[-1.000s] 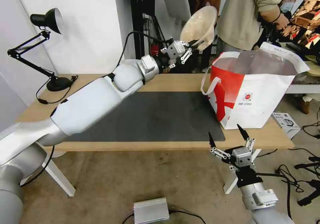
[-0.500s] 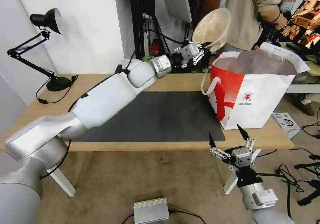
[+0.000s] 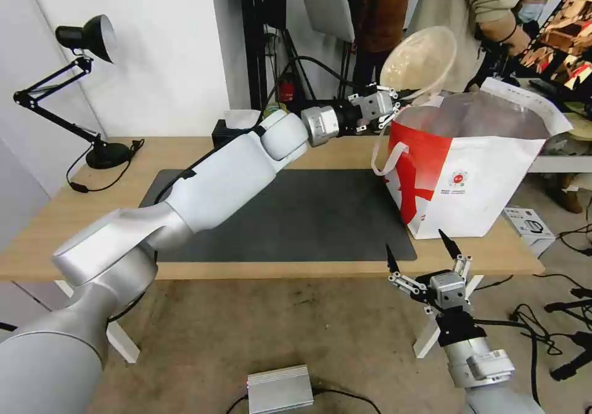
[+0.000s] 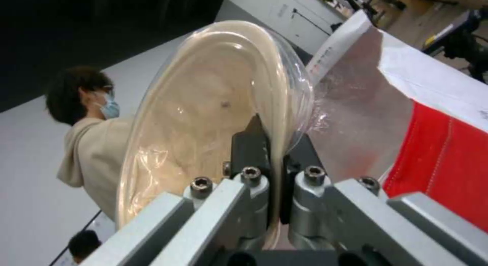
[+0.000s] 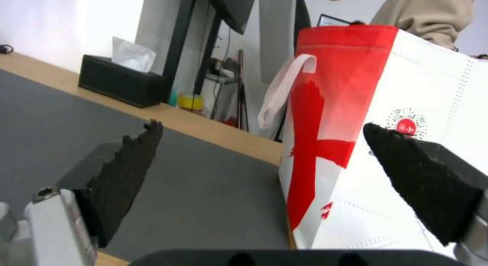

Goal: Pick up the trash from the table and place it into the takeout bag.

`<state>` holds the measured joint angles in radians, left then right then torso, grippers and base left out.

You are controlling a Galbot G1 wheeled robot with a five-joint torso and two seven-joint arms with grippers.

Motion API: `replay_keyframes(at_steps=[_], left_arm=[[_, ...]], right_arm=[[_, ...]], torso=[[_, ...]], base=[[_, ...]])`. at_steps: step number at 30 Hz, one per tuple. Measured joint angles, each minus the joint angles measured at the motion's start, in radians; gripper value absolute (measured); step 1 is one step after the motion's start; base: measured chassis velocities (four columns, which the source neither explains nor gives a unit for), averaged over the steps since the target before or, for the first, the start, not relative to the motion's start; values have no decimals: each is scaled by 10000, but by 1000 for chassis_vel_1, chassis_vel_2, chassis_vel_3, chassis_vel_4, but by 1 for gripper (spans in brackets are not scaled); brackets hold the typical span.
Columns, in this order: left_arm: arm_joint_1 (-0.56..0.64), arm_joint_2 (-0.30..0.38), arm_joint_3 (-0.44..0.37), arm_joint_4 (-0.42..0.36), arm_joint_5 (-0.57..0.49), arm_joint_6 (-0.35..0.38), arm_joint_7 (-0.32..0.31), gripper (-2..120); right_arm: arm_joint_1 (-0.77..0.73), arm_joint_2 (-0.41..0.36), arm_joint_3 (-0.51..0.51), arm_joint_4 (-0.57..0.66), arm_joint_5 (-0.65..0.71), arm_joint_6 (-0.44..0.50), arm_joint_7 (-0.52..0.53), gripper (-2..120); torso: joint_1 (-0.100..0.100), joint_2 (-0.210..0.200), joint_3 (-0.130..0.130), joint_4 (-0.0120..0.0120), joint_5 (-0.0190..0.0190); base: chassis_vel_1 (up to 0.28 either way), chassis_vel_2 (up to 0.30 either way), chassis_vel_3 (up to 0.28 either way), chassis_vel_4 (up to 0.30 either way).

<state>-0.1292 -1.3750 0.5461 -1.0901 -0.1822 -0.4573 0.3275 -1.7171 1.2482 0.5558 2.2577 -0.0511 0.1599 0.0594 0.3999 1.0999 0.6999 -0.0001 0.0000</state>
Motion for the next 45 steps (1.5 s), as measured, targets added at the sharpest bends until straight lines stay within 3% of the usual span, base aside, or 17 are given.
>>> replay_keyframes(at_steps=[21, 31, 45], left_arm=[[339, -1017, -834, 1281, 2220, -818, 784, 0], [593, -1582, -1134, 1927, 2843, -1111, 1023, 0], [598, -1835, -1476, 2443, 3514, -1199, 1176, 0]], right_arm=[[0, 0, 0, 0, 0, 0, 0, 100], [0, 0, 0, 0, 0, 0, 0, 100], [0, 0, 0, 0, 0, 0, 0, 100]], torso=[[0, 0, 0, 2, 0], [0, 1, 0, 0, 0], [0, 1, 0, 1, 0]], base=[[0, 0, 0, 0], [0, 0, 0, 0], [0, 0, 0, 0]])
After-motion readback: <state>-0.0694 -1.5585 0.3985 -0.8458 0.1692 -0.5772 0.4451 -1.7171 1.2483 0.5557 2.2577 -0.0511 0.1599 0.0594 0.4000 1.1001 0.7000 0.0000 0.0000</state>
